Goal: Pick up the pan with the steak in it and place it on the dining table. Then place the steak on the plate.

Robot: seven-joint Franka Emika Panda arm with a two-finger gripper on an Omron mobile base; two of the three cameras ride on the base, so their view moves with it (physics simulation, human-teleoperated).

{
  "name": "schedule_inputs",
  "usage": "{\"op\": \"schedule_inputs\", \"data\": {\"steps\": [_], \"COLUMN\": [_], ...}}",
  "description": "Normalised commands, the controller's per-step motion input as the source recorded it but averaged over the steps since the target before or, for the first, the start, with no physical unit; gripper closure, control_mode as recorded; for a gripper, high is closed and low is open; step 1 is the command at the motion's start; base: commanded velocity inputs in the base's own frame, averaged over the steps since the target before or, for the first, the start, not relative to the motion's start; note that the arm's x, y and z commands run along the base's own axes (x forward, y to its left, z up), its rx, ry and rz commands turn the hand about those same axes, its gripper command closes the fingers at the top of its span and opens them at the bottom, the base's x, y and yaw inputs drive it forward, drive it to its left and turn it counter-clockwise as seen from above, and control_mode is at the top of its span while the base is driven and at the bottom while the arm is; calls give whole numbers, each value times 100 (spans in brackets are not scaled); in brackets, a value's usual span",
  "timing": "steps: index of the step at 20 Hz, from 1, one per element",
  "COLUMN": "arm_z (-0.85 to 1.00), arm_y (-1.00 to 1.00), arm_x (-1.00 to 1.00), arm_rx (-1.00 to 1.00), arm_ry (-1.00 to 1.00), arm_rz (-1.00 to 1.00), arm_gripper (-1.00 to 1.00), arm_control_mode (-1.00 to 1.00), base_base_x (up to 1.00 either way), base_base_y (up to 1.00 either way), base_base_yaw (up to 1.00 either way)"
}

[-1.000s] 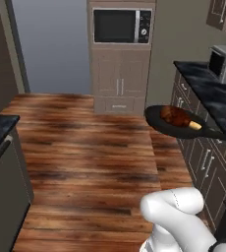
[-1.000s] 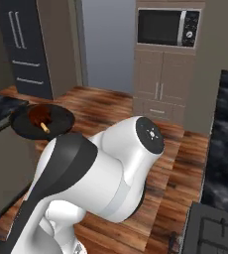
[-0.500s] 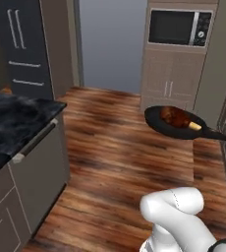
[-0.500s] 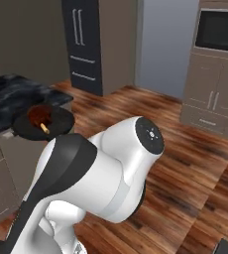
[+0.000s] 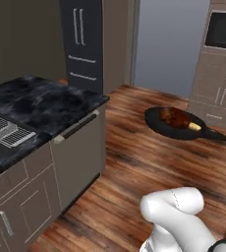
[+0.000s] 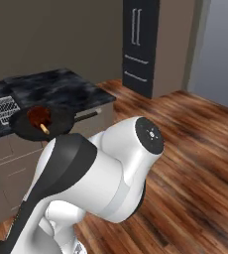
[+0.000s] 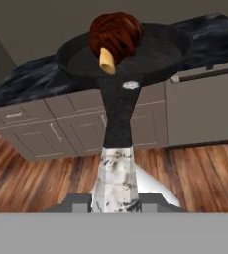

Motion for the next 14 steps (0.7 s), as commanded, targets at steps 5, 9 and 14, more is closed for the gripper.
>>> {"op": "schedule_inputs", "data": {"steps": [5,9,14], "arm_z": [0,0,0], "arm_y": [0,0,0], "arm_x": [0,0,0], "arm_rx": [0,0,0], "arm_ry": [0,0,0], "arm_rz": [0,0,0], "arm_gripper": [100,100,100], "arm_control_mode": [100,100,100], "base_base_x": [-5,-7,-9], "base_base_y": [0,1,14], "base_base_yaw": [45,46,42]}}
